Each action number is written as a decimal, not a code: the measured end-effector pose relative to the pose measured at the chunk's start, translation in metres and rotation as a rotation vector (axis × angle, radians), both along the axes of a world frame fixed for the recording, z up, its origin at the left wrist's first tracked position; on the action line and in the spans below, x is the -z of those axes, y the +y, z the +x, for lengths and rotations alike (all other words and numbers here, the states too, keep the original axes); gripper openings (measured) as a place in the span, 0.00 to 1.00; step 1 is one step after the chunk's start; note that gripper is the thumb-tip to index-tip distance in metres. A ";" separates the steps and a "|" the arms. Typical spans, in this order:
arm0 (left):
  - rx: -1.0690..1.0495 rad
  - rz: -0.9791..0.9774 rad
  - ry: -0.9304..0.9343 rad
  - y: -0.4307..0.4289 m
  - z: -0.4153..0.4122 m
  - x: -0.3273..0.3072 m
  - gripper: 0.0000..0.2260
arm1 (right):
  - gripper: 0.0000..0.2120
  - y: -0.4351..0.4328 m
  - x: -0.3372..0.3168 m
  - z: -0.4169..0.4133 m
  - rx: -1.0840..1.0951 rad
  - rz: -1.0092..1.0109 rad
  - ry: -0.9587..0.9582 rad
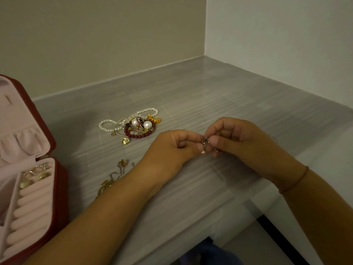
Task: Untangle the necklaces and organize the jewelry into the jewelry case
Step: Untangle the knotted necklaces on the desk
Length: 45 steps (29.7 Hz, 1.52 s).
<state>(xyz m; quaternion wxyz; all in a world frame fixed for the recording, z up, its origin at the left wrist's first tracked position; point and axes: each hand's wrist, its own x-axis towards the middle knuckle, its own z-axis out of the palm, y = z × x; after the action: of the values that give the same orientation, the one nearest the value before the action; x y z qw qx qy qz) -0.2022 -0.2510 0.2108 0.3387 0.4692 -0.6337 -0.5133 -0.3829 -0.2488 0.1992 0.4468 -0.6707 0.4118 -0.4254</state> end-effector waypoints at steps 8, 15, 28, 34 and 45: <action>-0.021 0.068 0.055 0.000 0.002 -0.006 0.06 | 0.07 0.001 0.006 -0.004 0.050 -0.012 -0.030; 0.005 0.115 0.087 0.000 0.002 -0.008 0.08 | 0.08 0.002 0.005 -0.003 0.016 -0.042 -0.068; 0.060 -0.008 -0.010 0.001 0.003 -0.006 0.13 | 0.12 0.009 -0.002 0.006 0.076 -0.062 0.026; 0.091 -0.039 -0.044 0.001 0.004 -0.006 0.09 | 0.05 0.010 0.000 0.014 0.096 -0.085 0.005; 0.191 0.175 0.210 -0.002 0.011 -0.009 0.04 | 0.02 0.017 -0.004 0.018 0.201 -0.158 -0.111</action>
<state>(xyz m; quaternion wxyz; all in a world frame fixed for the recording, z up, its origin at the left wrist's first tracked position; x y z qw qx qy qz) -0.1908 -0.2531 0.2202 0.3108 0.3785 -0.5893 -0.6426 -0.3648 -0.2314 0.2036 0.3700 -0.6346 0.4167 -0.5355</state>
